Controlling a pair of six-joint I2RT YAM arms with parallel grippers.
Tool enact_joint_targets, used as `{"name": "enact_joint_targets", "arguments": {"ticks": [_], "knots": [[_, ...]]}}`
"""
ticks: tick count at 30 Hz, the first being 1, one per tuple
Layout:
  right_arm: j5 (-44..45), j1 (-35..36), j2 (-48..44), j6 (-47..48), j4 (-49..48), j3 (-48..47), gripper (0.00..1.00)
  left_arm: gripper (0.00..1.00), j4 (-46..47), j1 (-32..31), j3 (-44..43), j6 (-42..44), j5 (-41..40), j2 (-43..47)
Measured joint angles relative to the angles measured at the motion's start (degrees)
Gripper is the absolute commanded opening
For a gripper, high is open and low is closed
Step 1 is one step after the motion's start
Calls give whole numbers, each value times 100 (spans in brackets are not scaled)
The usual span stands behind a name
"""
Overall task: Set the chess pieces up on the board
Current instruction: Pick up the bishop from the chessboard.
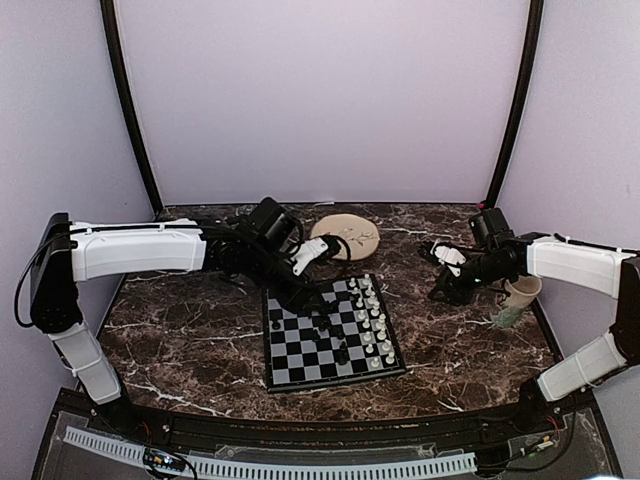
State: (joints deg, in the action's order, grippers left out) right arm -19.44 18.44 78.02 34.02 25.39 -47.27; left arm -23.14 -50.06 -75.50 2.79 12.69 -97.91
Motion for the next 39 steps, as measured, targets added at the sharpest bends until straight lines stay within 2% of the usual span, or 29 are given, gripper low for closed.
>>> {"name": "enact_joint_targets", "arguments": {"ticks": [15,27,39], "knots": [[2,0,4,2,13,0,46,44,-741,-437,-52,236,-125,-1073],[2,0,13,7,42,0,46,42,-595,-474,-52,166,-461,-1113],[2,0,22,7,44,0,46,23,-332,-474,-52,103,-518,-1113]]}}
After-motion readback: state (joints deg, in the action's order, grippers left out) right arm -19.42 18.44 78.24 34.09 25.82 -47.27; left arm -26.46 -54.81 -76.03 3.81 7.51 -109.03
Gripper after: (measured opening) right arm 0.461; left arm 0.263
